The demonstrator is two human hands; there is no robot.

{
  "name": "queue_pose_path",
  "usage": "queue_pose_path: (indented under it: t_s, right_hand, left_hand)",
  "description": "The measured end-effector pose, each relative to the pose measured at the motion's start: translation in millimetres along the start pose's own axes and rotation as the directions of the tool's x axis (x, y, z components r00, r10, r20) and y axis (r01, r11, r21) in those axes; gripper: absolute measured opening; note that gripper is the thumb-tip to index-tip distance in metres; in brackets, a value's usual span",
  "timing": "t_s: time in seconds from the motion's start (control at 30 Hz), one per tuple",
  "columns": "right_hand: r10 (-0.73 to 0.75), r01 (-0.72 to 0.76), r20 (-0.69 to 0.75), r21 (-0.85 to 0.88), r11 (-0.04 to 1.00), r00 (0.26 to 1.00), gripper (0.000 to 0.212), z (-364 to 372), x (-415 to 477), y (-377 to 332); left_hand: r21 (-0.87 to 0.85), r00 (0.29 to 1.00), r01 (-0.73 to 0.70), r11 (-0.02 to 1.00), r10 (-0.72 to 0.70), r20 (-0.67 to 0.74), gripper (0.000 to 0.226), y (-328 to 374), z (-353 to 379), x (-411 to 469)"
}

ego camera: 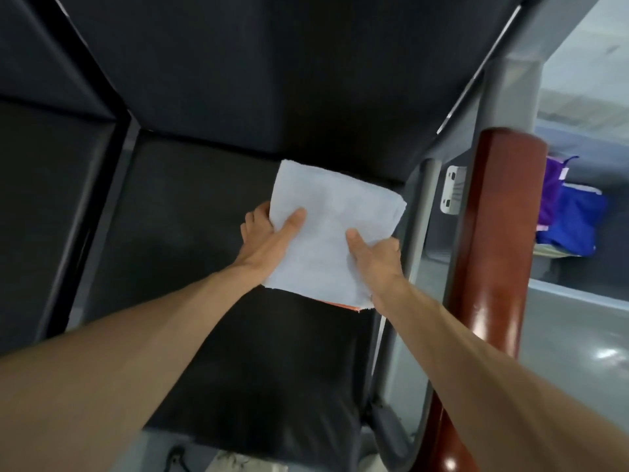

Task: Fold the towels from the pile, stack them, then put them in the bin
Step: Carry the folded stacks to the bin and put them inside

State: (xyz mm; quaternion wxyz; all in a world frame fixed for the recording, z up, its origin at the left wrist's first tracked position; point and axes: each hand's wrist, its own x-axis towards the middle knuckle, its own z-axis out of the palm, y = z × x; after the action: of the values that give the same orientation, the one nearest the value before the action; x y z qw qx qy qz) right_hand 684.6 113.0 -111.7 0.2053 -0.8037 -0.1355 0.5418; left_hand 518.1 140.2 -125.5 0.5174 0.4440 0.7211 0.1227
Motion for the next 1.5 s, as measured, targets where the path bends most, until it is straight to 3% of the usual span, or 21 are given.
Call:
queue_pose_path:
  t_s: [0.1, 0.23, 0.33, 0.43, 0.53, 0.6, 0.67, 0.73, 0.83, 0.97, 1.13, 1.2, 1.37, 1.5]
  right_hand:
    - [0.084, -0.091, 0.079, 0.095, 0.991, 0.993, 0.067, -4, -6, 4]
    - [0.164, -0.215, 0.287, 0.156, 0.964, 0.944, 0.045, -8, -20, 3]
    - [0.141, -0.258, 0.444, 0.215, 0.942, 0.885, 0.050, -3, -35, 0]
    - [0.020, -0.145, 0.473, 0.228, 0.963, 0.881, 0.048, -5, -56, -9]
    - [-0.206, 0.141, 0.426, 0.179, 0.974, 0.881, 0.064, -14, -80, -23]
    - [-0.369, 0.335, 0.391, 0.155, 0.930, 0.843, 0.079, -27, -94, -35]
    - [-0.473, 0.440, 0.352, 0.175, 0.881, 0.808, 0.080, -56, -108, -47]
    - [-0.510, 0.464, 0.331, 0.212, 0.860, 0.794, 0.079, -84, -111, -52]
    - [-0.561, 0.499, 0.289, 0.262, 0.826, 0.776, 0.099, -140, -114, -51]
    - [-0.640, 0.526, 0.260, 0.393, 0.754, 0.723, 0.066, -227, -110, -28]
    - [-0.623, 0.500, 0.102, 0.503, 0.705, 0.776, 0.041, -342, -96, 16]
    - [-0.590, 0.483, 0.079, 0.494, 0.723, 0.803, 0.044, -381, -90, 31]
    - [-0.459, 0.405, -0.020, 0.507, 0.761, 0.888, 0.076, -453, -71, 71]
    - [-0.402, 0.385, -0.077, 0.493, 0.780, 0.913, 0.054, -488, -57, 85]
  left_hand:
    - [-0.121, 0.991, 0.119, 0.986, -0.111, 0.074, 0.086, -2, -9, -7]
    - [-0.346, 0.928, 0.339, 0.875, -0.249, 0.278, 0.051, -1, -29, -19]
    - [-0.468, 0.912, 0.377, 0.799, -0.231, 0.340, 0.047, 7, -49, -32]
    - [-0.538, 0.926, 0.327, 0.777, -0.151, 0.345, 0.049, 19, -69, -51]
    - [-0.582, 0.940, 0.287, 0.761, -0.107, 0.324, 0.053, 38, -82, -74]
    - [-0.603, 0.948, 0.265, 0.753, -0.091, 0.303, 0.052, 59, -84, -89]
    - [-0.618, 0.962, 0.210, 0.758, -0.048, 0.268, 0.048, 88, -78, -109]
    - [-0.629, 0.969, 0.154, 0.762, 0.006, 0.245, 0.047, 113, -68, -124]
    - [-0.617, 0.966, 0.075, 0.784, 0.097, 0.241, 0.052, 152, -36, -144]
    - [-0.575, 0.959, -0.018, 0.818, 0.176, 0.221, 0.066, 193, 36, -171]
    - [-0.568, 0.959, -0.073, 0.820, 0.215, 0.187, 0.049, 240, 159, -215]
    - [-0.548, 0.956, -0.034, 0.836, 0.188, 0.226, 0.040, 254, 200, -227]
    - [-0.450, 0.936, 0.063, 0.891, 0.104, 0.337, 0.034, 283, 284, -257]
    - [-0.378, 0.932, 0.080, 0.922, 0.065, 0.356, 0.033, 291, 333, -261]
